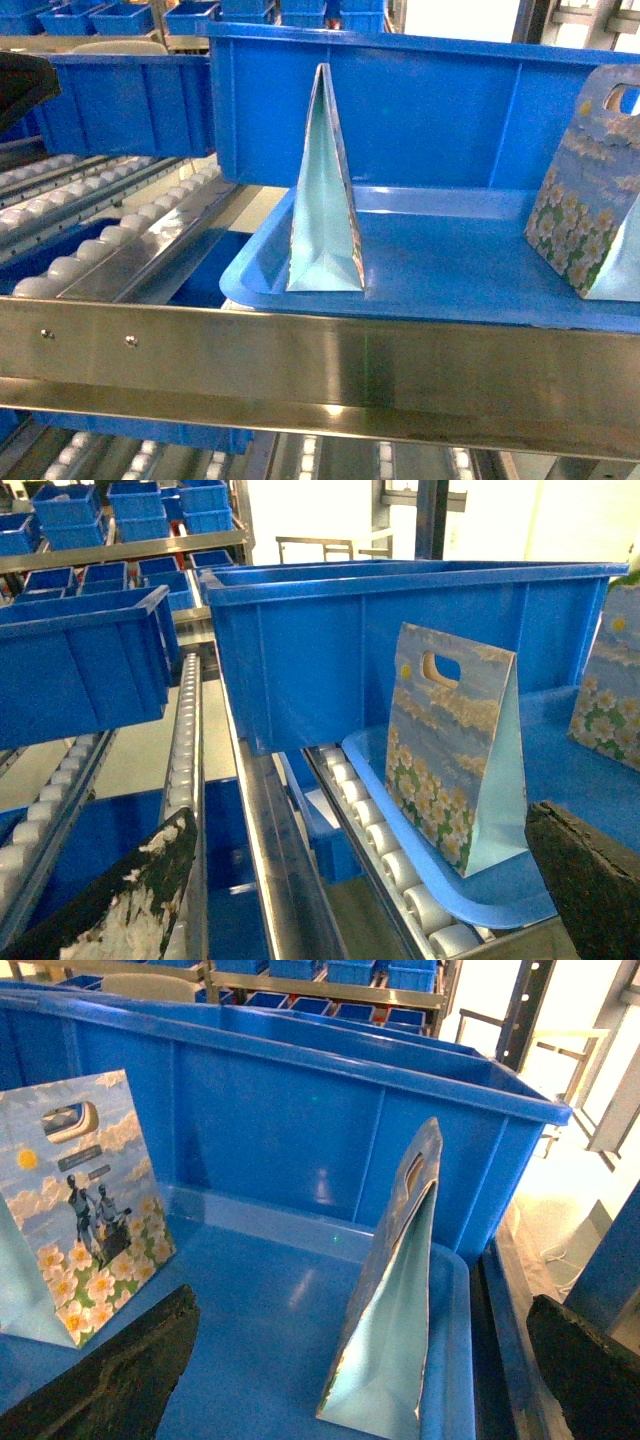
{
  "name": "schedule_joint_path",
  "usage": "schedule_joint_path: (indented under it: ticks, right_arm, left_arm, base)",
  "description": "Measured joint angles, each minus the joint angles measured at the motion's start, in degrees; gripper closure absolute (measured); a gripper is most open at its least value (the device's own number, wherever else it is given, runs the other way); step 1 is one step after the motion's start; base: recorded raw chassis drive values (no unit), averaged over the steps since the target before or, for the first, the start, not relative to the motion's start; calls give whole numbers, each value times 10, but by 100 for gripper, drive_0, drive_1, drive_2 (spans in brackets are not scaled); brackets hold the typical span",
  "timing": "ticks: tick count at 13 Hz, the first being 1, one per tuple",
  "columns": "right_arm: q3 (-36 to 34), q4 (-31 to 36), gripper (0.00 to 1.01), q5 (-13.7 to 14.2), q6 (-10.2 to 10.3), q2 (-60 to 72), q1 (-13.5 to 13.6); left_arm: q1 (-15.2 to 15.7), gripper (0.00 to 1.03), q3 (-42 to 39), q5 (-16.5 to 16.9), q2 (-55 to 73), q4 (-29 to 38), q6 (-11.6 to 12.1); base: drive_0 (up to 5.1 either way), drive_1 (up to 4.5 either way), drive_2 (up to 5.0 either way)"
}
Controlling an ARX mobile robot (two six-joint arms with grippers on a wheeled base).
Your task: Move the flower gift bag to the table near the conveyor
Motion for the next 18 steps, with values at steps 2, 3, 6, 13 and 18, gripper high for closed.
schedule_joint_path:
  ticks: [2,3,6,13,18]
  right_arm:
    - [26,-33,3,-1,-10,11,2]
    - [53,-39,3,22,-13,28,24]
    - [96,-14,3,109,-24,106,113]
    - [113,39,3,136,-21,174,118]
    - [193,68,3,82,-15,262,33]
  left_arm:
    - [0,5,0,0,0,0,0]
    - [0,5,0,0,0,0,0]
    - [0,5,0,0,0,0,0]
    - [0,5,0,0,0,0,0]
    - [0,5,0,0,0,0,0]
  base:
    - [0,0,0]
    - [0,0,0]
    - [0,0,0]
    - [0,0,0]
    - [0,0,0]
